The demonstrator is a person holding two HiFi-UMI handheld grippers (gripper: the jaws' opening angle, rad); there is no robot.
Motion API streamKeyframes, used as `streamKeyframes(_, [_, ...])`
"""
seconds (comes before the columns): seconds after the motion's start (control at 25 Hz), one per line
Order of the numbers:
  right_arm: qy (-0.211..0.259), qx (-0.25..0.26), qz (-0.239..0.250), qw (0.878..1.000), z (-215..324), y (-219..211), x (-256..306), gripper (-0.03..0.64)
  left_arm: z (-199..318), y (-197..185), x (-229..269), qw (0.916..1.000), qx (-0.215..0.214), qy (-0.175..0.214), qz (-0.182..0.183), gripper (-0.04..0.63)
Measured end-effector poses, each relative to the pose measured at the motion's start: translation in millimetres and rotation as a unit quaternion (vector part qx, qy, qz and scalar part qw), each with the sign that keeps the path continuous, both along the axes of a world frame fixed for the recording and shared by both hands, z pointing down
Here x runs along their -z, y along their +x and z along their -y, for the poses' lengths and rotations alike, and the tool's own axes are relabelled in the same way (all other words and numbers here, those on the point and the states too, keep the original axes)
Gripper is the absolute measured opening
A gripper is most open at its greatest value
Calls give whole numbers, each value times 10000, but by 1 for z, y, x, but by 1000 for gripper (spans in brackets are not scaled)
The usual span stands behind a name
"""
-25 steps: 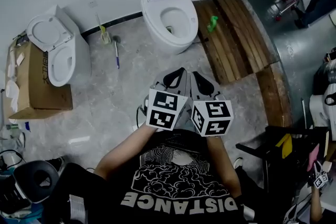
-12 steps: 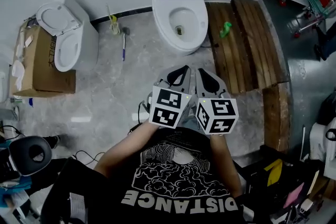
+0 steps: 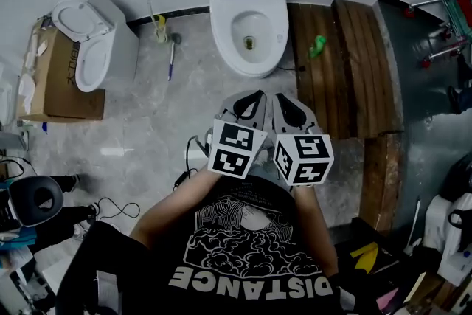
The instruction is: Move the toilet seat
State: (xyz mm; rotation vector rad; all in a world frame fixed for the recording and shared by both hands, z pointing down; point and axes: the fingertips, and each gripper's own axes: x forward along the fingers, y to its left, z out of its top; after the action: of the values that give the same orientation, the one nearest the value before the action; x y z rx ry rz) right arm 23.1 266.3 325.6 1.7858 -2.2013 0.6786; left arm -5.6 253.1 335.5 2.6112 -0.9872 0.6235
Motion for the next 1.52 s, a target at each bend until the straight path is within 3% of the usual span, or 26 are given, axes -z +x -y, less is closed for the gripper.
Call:
streamKeyframes(0.36, [-155,183,347,9991,17,38,-17,20,18,36,-20,9995,216,-157,182,12])
streamKeyframes(0.64, [-509,253,685,9960,46,54,-54,20,46,44,-51,9968,575,-500,-255,12])
streamKeyframes(0.92, [-846,352,764,9929,87,60,-109,20,91,47,-109,9908,948,-851,-462,12])
streamKeyframes(1.16, [-1172,260,1103,9866,117,58,-160,20,121,38,-168,9752,1365,-1558,-783,12])
streamKeyframes(1.52, [-1614,103,1707,9720,158,61,-250,21,158,37,-258,9489,1479,-2399,-1417,13])
